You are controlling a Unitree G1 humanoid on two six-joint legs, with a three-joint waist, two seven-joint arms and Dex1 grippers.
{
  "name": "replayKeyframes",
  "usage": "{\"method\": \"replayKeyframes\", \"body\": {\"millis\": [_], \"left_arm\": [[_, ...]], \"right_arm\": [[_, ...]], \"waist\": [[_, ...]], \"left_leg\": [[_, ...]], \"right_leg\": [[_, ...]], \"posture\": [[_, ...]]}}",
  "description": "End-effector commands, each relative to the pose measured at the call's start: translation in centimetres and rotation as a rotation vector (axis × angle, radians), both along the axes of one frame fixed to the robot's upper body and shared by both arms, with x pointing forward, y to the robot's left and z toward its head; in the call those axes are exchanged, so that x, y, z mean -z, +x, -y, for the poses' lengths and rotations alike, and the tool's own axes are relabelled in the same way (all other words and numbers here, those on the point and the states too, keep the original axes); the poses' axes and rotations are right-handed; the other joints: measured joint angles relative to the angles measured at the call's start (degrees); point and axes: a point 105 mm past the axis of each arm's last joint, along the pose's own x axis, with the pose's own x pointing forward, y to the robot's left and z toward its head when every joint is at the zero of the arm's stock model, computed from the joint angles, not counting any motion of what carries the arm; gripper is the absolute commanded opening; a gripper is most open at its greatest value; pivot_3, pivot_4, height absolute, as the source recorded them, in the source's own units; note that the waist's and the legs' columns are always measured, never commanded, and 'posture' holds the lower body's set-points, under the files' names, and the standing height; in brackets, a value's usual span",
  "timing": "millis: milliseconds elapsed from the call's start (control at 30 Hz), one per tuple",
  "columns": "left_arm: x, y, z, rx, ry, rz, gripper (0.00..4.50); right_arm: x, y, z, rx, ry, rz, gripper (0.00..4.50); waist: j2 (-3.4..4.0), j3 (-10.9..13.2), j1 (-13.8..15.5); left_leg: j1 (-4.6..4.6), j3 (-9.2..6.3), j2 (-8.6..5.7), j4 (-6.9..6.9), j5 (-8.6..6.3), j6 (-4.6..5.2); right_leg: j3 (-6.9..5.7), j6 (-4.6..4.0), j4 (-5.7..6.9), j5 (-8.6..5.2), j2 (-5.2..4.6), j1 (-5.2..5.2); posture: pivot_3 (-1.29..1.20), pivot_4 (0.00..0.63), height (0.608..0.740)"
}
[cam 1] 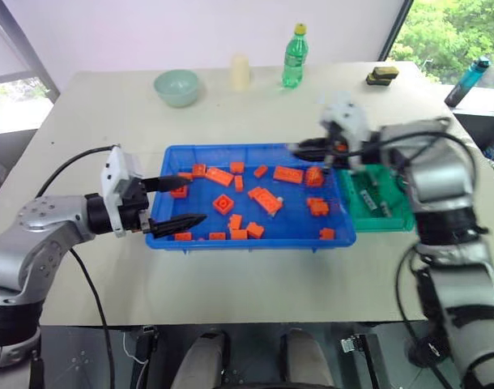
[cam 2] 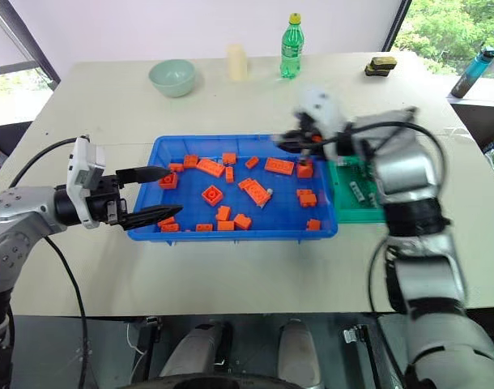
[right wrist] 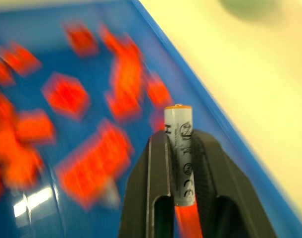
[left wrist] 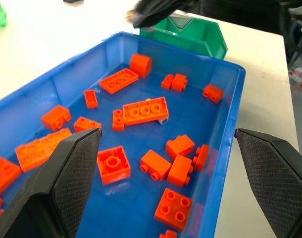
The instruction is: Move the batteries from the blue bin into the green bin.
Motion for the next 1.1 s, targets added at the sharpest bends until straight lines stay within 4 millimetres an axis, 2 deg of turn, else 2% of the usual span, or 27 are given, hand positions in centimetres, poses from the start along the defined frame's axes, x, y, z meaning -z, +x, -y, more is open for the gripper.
{"method": "replayKeyframes", "body": {"millis": [33, 133, 200, 267, 300, 400, 567, 700, 800, 867, 933, 1100], "left_arm": [[-1.0, 0.0, 0.2, 0.027, -0.008, 0.051, 4.5], [-1.0, 0.0, 0.5, 0.044, -0.01, 0.052, 4.5], [-1.0, 0.1, 0.7, 0.052, -0.011, 0.054, 4.5], [-1.0, 0.3, 0.8, 0.057, -0.012, 0.056, 4.5], [-1.1, 0.4, 0.9, 0.059, -0.012, 0.058, 4.5], [-1.2, 0.6, 0.9, 0.061, -0.011, 0.063, 4.5], [-1.2, 0.5, 0.7, 0.049, -0.009, 0.072, 4.5], [-1.2, 0.2, 0.7, 0.036, -0.01, 0.074, 4.5], [-1.1, 0.2, 0.6, 0.021, -0.009, 0.076, 4.5], [-1.1, 0.3, 0.5, 0.007, -0.012, 0.08, 4.5], [-1.1, 0.3, 0.5, -0.002, -0.017, 0.08, 4.5], [-0.8, 0.1, 0.6, -0.004, -0.013, 0.077, 4.5]], "right_arm": [[-1.7, -1.8, 3.4, 0.157, 0.024, 0.052, 0.02], [-0.9, -3.1, 4.8, 0.234, 0.053, 0.02, 0.02], [-0.2, -3.8, 4.7, 0.251, 0.075, -0.006, 0.02], [0.1, -4.1, 4.4, 0.247, 0.066, -0.009, 1.08], [0.1, -4.1, 4.2, 0.242, 0.055, -0.001, 1.34], [-0.7, -3.3, 3.6, 0.223, 0.038, 0.038, 2.65], [-1.5, -2.3, -0.3, 0.115, 0.076, 0.061, 2.65], [-1.0, -1.9, -4.2, 0.048, 0.116, 0.046, 2.65], [0.2, -1.0, -6.1, 0.078, 0.148, 0.032, 3.53], [1.6, -0.7, -7.0, 0.112, 0.139, 0.008, 4.48], [3.0, -1.1, -8.4, 0.105, 0.127, -0.025, 4.48], [5.7, -2.2, -10.0, 0.109, 0.128, -0.127, 4.48]], "waist": [[0.0, 0.0, -0.2], [0.0, 0.0, -0.7], [0.01, 0.0, -0.7], [0.01, 0.0, -0.7], [0.01, 0.0, -0.7], [0.01, 0.0, -0.2], [0.01, 0.0, -0.3], [0.01, 0.0, -0.3], [0.01, 0.0, -0.3], [0.0, 0.0, -0.1], [0.0, 0.0, -0.1], [0.0, 0.0, -0.3]], "left_leg": [[-0.01, 0.06, 0.01, 0.0, 0.0, 0.0], [0.02, 0.31, 0.17, -0.01, 0.0, 0.0], [0.1, 0.41, 0.21, -0.06, 0.0, 0.0], [0.1, 0.47, 0.19, -0.05, -0.01, 0.03], [0.1, 0.47, 0.18, -0.05, -0.01, 0.03], [0.1, 0.46, 0.18, -0.02, -0.01, 0.03], [0.09, 0.45, 0.17, -0.01, -0.02, 0.04], [0.1, 0.44, 0.19, -0.03, -0.02, 0.04], [0.09, 0.39, 0.17, 0.0, -0.02, 0.04], [0.08, 0.32, 0.14, 0.01, -0.02, 0.03], [0.07, 0.27, 0.09, 0.04, -0.02, 0.04], [0.08, 0.25, 0.11, 0.02, -0.01, 0.03]], "right_leg": [[0.0, 0.0, -0.01, 0.0, 0.0, 0.0], [0.04, 0.0, -0.01, 0.0, 0.07, -0.06], [0.05, 0.0, 0.01, 0.0, 0.07, -0.05], [0.07, 0.0, 0.01, 0.0, 0.03, -0.04], [0.07, 0.0, 0.01, 0.0, 0.03, -0.04], [0.08, 0.0, 0.0, 0.0, 0.03, -0.04], [0.07, 0.0, -0.03, 0.0, 0.02, -0.04], [0.07, 0.0, -0.03, 0.0, 0.04, -0.04], [0.07, 0.0, 0.0, 0.0, 0.02, -0.05], [0.07, 0.0, 0.01, 0.0, 0.01, -0.05], [0.06, 0.0, 0.0, 0.0, -0.01, -0.02], [0.06, 0.0, 0.05, 0.0, 0.01, -0.06]], "posture": [[0.0, 0.15, 0.727], [0.0, 0.15, 0.727], [0.0, 0.15, 0.727], [0.0, 0.15, 0.727], [0.0, 0.15, 0.727], [0.0, 0.15, 0.727], [0.0, 0.15, 0.727], [0.0, 0.15, 0.727], [0.0, 0.15, 0.727], [0.0, 0.15, 0.727], [0.0, 0.15, 0.727], [0.0, 0.15, 0.727]]}}
